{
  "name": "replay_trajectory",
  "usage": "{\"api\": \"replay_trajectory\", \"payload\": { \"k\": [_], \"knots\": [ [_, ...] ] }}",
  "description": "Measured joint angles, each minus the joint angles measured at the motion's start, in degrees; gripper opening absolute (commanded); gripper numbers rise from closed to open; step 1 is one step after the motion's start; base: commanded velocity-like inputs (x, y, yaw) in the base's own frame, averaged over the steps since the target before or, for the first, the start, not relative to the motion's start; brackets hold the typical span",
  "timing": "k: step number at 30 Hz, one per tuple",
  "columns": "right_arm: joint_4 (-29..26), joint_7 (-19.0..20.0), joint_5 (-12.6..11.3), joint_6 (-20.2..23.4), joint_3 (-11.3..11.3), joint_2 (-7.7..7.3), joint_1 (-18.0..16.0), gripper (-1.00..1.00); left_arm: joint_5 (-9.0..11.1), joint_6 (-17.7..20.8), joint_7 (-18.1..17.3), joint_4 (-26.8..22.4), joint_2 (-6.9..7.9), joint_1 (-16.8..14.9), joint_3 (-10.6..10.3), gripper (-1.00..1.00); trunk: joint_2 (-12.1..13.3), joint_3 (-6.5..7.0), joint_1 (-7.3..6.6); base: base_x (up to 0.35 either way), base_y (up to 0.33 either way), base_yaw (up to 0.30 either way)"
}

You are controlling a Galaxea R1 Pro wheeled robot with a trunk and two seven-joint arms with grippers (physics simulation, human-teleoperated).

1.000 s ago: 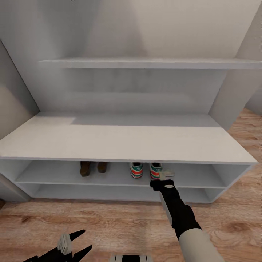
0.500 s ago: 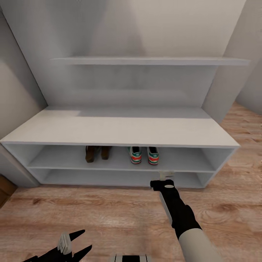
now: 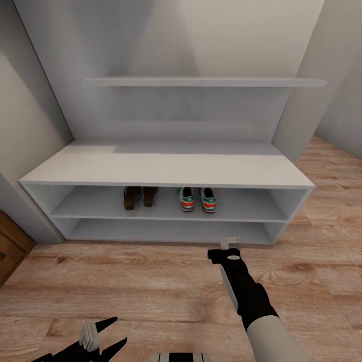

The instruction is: Pick up the two gym shoes and the two sandals from the corridor floor and place them onto the hallstand (shoe rack) in the corridor, making sure they are on the rack and not on the floor. Arrange them so the two gym shoes are next to each other and the two sandals are next to each other.

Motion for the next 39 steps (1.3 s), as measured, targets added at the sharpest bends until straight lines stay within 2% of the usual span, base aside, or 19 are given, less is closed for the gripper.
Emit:
{"api": "replay_trajectory", "payload": {
  "k": [15,26,29,35,39],
  "knots": [
    [1.7,0.1,0.0,-0.2,0.1,0.0,0.1,1.0,0.3,0.2,-0.3,-0.2,0.32,0.0,0.4,1.0,0.0,0.0,-0.02,-0.028,0.0,0.0],
    [4.8,0.2,0.0,-0.5,0.1,0.0,0.1,1.0,0.2,0.4,0.0,-0.2,0.22,0.0,0.5,1.0,0.1,2.43,-0.3,0.0,0.0,0.0],
    [6.1,0.3,-0.1,-0.8,0.1,0.0,0.1,1.0,0.2,0.4,0.1,-0.2,0.26,0.0,0.5,1.0,0.1,2.44,-0.3,0.0,0.0,0.0],
    [10.9,0.5,-0.1,-3.7,0.1,0.0,0.2,1.0,0.0,0.3,0.1,0.1,0.48,0.0,0.4,1.0,0.1,2.44,-0.3,0.0,0.0,0.0],
    [17.6,1.0,-0.1,-9.1,0.1,0.0,0.2,1.0,0.0,-0.1,0.1,1.2,0.83,0.2,1.1,1.0,0.1,2.44,-0.3,0.0,0.0,0.0]
  ]
}}
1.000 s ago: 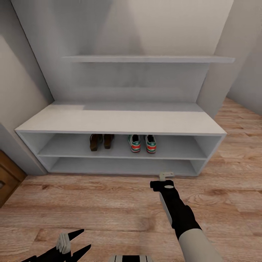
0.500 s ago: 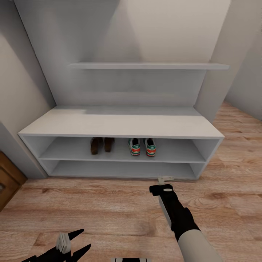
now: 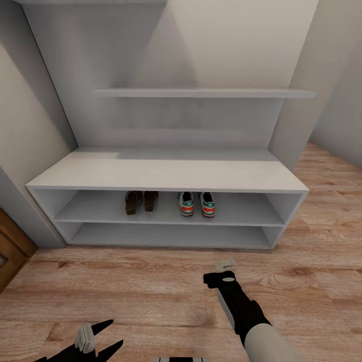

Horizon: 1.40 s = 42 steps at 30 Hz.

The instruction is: Pick up the two gym shoes and the two sandals from the corridor floor and place them onto the hallstand (shoe rack) in the corridor, making sure they are on the rack and not on the floor. Arrange them so the two gym shoes are next to each other and the two sandals are next to each other.

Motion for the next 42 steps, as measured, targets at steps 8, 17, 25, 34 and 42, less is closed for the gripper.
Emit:
{"api": "replay_trajectory", "payload": {
  "k": [8,17,25,34,42],
  "knots": [
    [10.8,1.5,0.1,-11.4,0.1,0.0,0.0,1.0,-0.1,-0.2,-0.1,2.1,0.26,0.7,3.6,1.0,0.1,1.1,-0.13,0.0,0.0,0.0],
    [18.7,5.4,0.3,-19.3,0.2,-1.95,0.0,1.0,-0.3,-0.3,-0.1,3.0,0.31,1.0,5.9,1.0,1.0,3.01,-0.75,0.0,0.0,0.0],
    [21.2,11.5,0.3,-21.5,0.4,-5.21,0.1,1.0,-0.3,-0.3,0.1,4.6,0.36,1.1,7.0,1.0,4.2,4.45,-2.5,0.0,0.0,0.0],
    [22.0,25.5,0.2,-27.1,0.2,-11.49,0.2,1.0,-0.4,-1.0,3.2,5.6,1.04,1.2,11.0,1.0,7.8,6.07,-4.48,0.0,0.0,0.0],
    [22.0,32.0,0.1,-30.4,0.1,-14.19,0.3,1.0,-0.4,-1.4,4.1,7.2,2.41,1.3,11.8,1.0,11.0,7.5,-6.24,0.0,0.0,0.0]
  ]
}}
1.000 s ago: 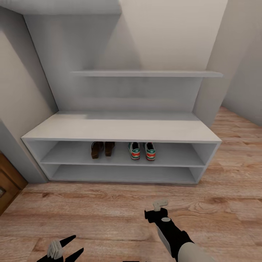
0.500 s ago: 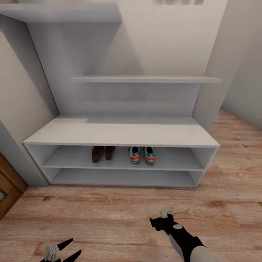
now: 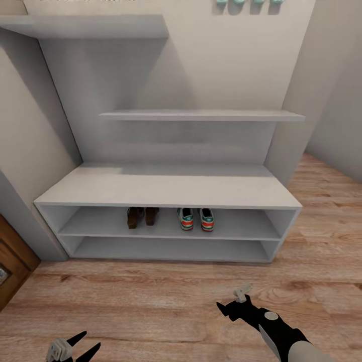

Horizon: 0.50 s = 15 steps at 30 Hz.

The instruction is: Pick up the two gym shoes and the two sandals from the corridor floor and place them onto the hallstand (shoe rack) in the corridor, making sure they are on the rack and not on the floor. Arrange them so the two gym shoes are next to each other and the two sandals are next to each other.

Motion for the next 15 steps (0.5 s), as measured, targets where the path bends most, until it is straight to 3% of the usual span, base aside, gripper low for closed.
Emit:
{"api": "replay_trajectory", "payload": {
  "k": [15],
  "knots": [
    [0.0,0.9,0.0,-0.5,-0.2,-2.39,0.0,1.0,0.0,-0.2,0.7,1.2,0.17,0.0,0.0,1.0,6.0,2.69,-3.29,0.0,0.0,0.0]
  ]
}}
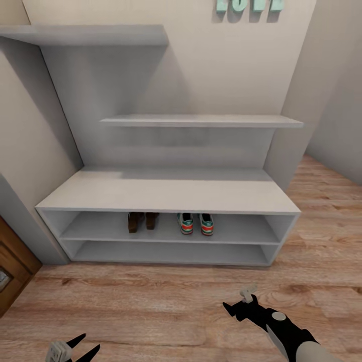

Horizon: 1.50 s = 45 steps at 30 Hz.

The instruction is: Pick up the two gym shoes and the two sandals from the corridor floor and place them onto the hallstand (shoe rack) in the corridor, making sure they are on the rack and not on the floor. Arrange them so the two gym shoes are next to each other and the two sandals are next to each other.

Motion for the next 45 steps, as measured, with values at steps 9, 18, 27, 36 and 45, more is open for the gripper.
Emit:
{"api": "replay_trajectory", "payload": {
  "k": [9,18,27,36,45],
  "knots": [
    [0.0,-0.1,0.0,-0.1,0.0,-0.37,1.0,1.0,-0.4,-0.6,0.5,1.4,-0.42,0.0,-0.5,1.0,3.6,1.61,-1.98,0.0,0.0,0.0],
    [3.9,-0.2,0.0,-0.9,0.0,-0.43,4.7,1.0,-0.5,-1.6,3.2,3.2,0.06,0.0,0.0,1.0,7.2,3.23,-3.95,0.0,0.0,0.0],
    [10.6,-0.3,0.1,-7.1,0.0,-0.43,5.8,1.0,-0.5,-1.9,6.5,3.4,0.04,0.0,0.0,1.0,10.8,4.85,-5.93,0.0,0.0,0.0],
    [12.6,-0.3,0.2,-11.8,0.1,-0.44,9.3,1.0,-0.5,-2.0,7.5,5.8,0.04,0.0,-0.1,1.0,14.4,6.46,-7.91,0.0,0.0,0.0],
    [13.1,-0.2,0.5,-12.5,0.2,-0.43,12.9,1.0,-0.6,-3.7,8.8,9.3,0.21,0.5,-0.1,1.0,18.0,8.08,-9.89,0.0,0.0,0.0]
  ]
}}
